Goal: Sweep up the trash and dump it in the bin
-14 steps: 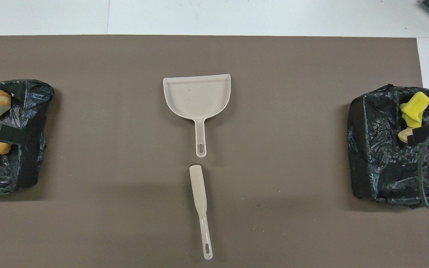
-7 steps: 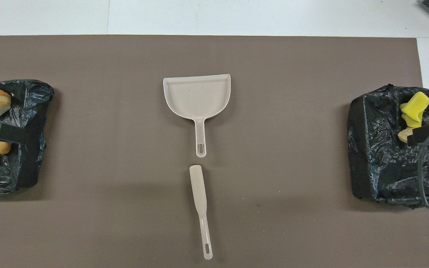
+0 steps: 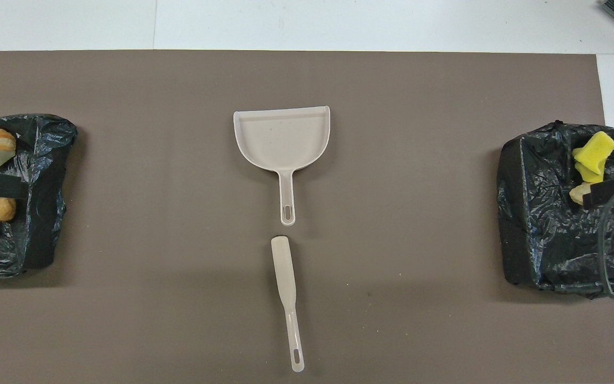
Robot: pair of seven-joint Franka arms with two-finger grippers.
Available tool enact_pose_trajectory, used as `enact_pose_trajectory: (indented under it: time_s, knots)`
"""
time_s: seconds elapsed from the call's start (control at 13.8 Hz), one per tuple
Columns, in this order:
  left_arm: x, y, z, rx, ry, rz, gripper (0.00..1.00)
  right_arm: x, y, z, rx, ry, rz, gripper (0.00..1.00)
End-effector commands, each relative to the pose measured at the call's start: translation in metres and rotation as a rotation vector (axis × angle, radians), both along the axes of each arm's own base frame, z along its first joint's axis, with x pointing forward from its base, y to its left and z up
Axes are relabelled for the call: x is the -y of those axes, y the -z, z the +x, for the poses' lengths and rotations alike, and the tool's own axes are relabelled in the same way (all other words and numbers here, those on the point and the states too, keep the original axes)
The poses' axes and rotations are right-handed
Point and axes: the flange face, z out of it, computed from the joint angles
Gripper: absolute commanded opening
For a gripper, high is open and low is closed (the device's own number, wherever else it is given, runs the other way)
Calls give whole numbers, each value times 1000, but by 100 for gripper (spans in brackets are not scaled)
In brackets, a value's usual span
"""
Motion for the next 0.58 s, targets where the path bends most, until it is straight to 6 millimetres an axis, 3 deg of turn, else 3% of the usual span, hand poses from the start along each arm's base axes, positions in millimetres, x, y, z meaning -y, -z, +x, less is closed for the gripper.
enact_pose_trajectory:
  time_s: [0.0,0.51]
  knots:
    - [1,-10,-9,12,-10,-13,100,0,-4,-1,9,12,17,100]
    - [-2,-11,-14,7,-16,-12,100,0,-4,-1,9,12,17,100]
